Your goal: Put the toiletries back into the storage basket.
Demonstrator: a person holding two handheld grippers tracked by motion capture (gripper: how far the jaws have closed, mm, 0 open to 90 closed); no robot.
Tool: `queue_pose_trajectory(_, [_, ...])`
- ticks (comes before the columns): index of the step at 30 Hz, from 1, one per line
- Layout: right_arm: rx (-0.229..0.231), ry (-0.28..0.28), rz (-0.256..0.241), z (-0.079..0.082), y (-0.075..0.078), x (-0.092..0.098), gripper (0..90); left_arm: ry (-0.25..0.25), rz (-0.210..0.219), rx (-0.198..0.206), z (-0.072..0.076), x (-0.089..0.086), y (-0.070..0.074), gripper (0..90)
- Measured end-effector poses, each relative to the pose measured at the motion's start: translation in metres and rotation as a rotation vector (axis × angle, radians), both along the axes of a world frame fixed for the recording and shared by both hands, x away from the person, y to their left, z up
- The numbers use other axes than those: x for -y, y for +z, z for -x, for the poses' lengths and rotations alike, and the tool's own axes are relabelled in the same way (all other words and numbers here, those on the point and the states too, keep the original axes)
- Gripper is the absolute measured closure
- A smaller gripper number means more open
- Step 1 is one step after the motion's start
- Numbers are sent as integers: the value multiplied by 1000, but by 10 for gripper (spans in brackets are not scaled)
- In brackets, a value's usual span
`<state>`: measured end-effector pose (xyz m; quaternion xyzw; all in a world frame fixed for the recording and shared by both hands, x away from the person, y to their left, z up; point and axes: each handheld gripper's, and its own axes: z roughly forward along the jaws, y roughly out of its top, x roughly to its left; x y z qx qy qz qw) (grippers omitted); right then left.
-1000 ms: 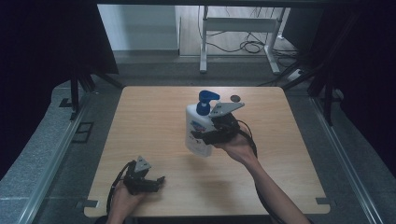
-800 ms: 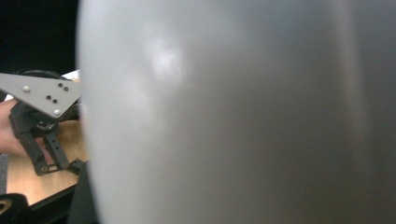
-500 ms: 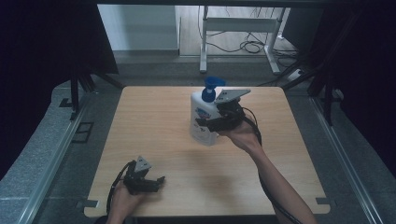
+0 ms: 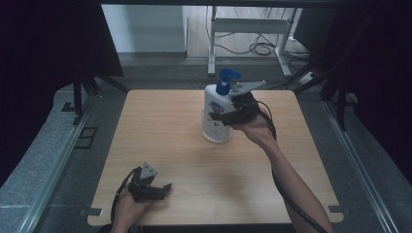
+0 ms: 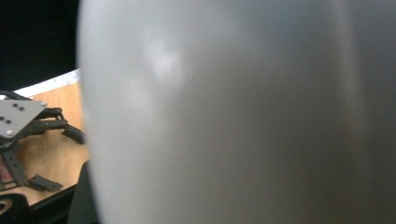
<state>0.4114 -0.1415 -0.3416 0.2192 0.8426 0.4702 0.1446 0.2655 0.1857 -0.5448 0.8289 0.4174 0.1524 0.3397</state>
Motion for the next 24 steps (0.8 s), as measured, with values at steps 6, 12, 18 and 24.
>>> queue_pose_trajectory(6, [15,-4,12,-11,4,1,370,-3,-2,1,0,0,0,116])
queue_pose_trajectory(12, [19,-6,13,-24,6,0,370,-4,-4,1,0,0,0,116])
queue_pose_trajectory(18, [26,-27,32,-36,5,1,370,-3,-2,2,0,0,0,116])
queue_pose_trajectory(24, [29,-46,35,-47,1,2,370,-3,-2,2,0,0,0,116])
